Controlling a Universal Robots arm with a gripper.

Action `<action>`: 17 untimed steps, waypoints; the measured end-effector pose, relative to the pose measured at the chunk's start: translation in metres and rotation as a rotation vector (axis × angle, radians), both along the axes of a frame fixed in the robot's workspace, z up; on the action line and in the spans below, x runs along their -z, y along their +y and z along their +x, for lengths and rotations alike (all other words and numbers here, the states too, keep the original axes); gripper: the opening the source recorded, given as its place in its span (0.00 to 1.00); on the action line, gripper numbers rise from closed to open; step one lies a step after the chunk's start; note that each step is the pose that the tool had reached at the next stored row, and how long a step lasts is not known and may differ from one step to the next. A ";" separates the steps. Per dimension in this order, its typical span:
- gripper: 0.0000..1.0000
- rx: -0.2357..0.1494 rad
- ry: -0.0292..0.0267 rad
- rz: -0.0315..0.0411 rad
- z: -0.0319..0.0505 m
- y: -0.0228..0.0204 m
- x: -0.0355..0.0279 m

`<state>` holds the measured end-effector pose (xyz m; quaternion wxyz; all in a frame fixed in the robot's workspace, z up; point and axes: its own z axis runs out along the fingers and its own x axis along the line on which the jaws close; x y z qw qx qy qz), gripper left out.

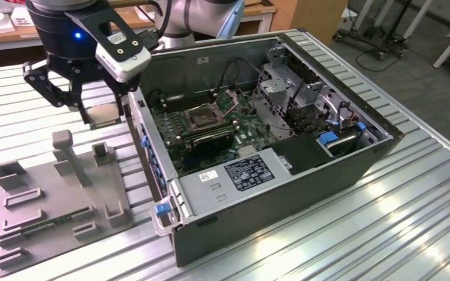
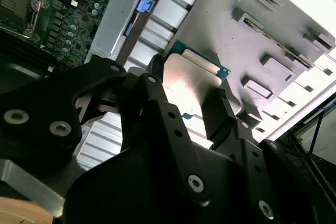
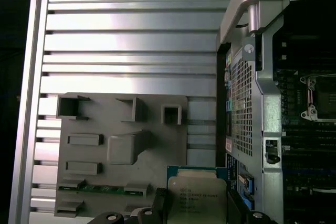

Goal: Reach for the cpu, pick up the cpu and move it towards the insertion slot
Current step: 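Pick up the cpu and move it towards the insertion slot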

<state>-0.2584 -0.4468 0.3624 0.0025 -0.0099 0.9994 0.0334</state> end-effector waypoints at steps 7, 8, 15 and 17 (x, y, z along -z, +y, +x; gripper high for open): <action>0.54 0.000 0.0000 0.0000 0.0155 0.0000 0.0000; 0.54 0.000 0.0000 0.0000 0.0177 0.0000 0.0000; 0.54 0.000 0.0000 0.0000 0.0326 0.0000 0.0000; 0.54 0.000 0.0000 0.0000 0.0362 0.0000 0.0000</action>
